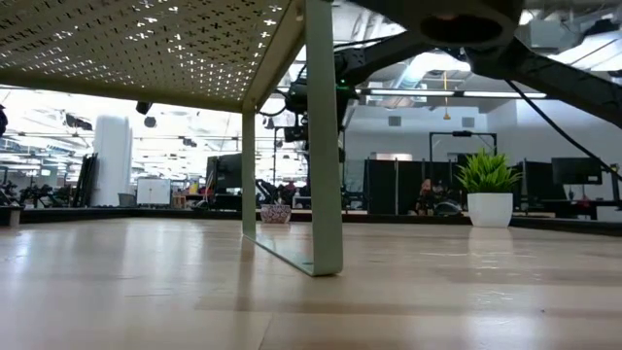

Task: Stock candles on shelf
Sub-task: Put the red scented candle on the shelf

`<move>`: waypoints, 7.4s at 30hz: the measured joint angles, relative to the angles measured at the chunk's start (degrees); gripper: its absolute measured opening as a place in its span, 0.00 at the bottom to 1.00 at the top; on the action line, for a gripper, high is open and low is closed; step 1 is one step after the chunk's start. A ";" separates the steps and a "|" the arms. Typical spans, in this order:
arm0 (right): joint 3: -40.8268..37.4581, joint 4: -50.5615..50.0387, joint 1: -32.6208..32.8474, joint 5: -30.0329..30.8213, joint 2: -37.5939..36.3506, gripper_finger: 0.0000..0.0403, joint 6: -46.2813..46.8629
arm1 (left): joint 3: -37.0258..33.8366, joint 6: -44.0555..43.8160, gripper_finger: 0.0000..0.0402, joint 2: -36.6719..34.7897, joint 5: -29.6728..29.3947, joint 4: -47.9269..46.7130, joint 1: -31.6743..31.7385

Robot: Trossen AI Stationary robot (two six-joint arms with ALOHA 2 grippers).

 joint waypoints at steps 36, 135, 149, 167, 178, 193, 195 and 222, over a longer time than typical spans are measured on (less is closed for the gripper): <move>0.00 -25.03 10.02 -5.44 -37.54 0.31 26.91 | 0.15 -12.01 0.01 25.59 -44.90 0.79 -29.14; 0.00 -28.15 29.73 0.02 -43.50 0.29 45.82 | 14.97 -8.34 0.01 47.76 -62.71 14.28 -41.83; -0.04 -28.17 29.69 1.89 -44.46 0.29 45.85 | 14.99 -2.91 0.00 25.25 -61.07 -1.85 -53.69; -0.04 -28.17 30.18 1.85 -44.35 0.29 51.32 | 15.11 -6.32 0.00 7.00 -46.80 -30.55 -69.02; -0.04 -28.17 30.17 1.85 -44.35 0.29 52.46 | 18.45 -6.85 0.00 6.93 -40.63 -36.99 -77.14; -0.02 -28.17 30.65 1.85 -44.35 0.29 54.84 | 18.67 -11.67 0.00 9.29 -51.81 -40.05 -89.67; -0.02 -28.17 31.00 1.85 -44.35 0.29 54.84 | 18.67 -12.07 0.00 9.97 -53.54 -40.04 -91.24; -0.02 -28.16 31.68 1.87 -44.35 0.29 55.26 | 18.69 -13.73 0.00 15.32 -55.60 -40.79 -94.99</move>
